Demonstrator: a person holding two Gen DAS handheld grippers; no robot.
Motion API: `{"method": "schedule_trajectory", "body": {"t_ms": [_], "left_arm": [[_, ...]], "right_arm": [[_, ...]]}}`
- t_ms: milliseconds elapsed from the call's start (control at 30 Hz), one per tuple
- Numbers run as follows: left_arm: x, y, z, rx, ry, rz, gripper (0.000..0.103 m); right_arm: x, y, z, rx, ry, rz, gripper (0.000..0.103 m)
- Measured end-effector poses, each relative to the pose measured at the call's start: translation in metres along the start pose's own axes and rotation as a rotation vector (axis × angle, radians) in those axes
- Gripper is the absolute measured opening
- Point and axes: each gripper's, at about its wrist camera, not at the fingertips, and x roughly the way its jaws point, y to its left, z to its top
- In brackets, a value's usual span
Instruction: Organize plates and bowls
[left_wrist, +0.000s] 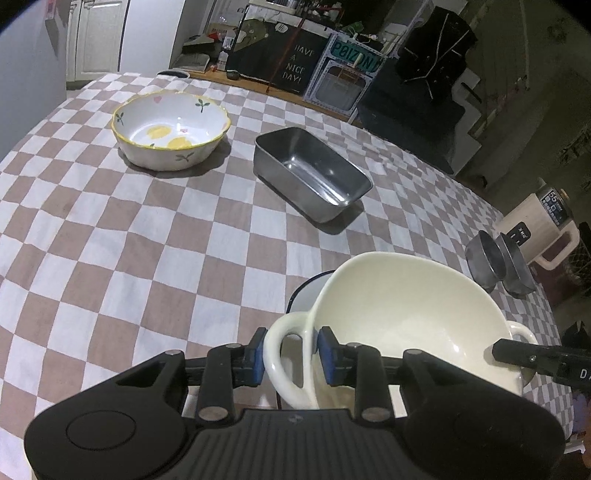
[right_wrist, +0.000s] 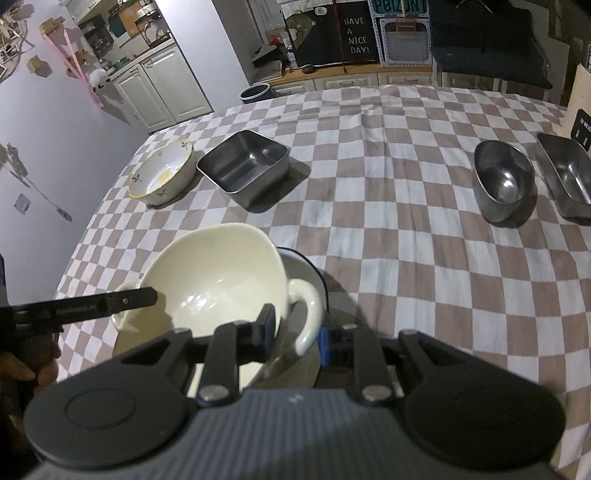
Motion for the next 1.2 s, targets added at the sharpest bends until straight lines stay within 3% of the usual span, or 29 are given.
{"method": "schedule_trajectory", "body": {"t_ms": [1200], "left_arm": [[0.026,0.007,0.001,0.046,0.051,0.021,0.036]], "right_arm": [[0.017,0.004,0.003,-0.062,0.05,-0.021,0.028]]}}
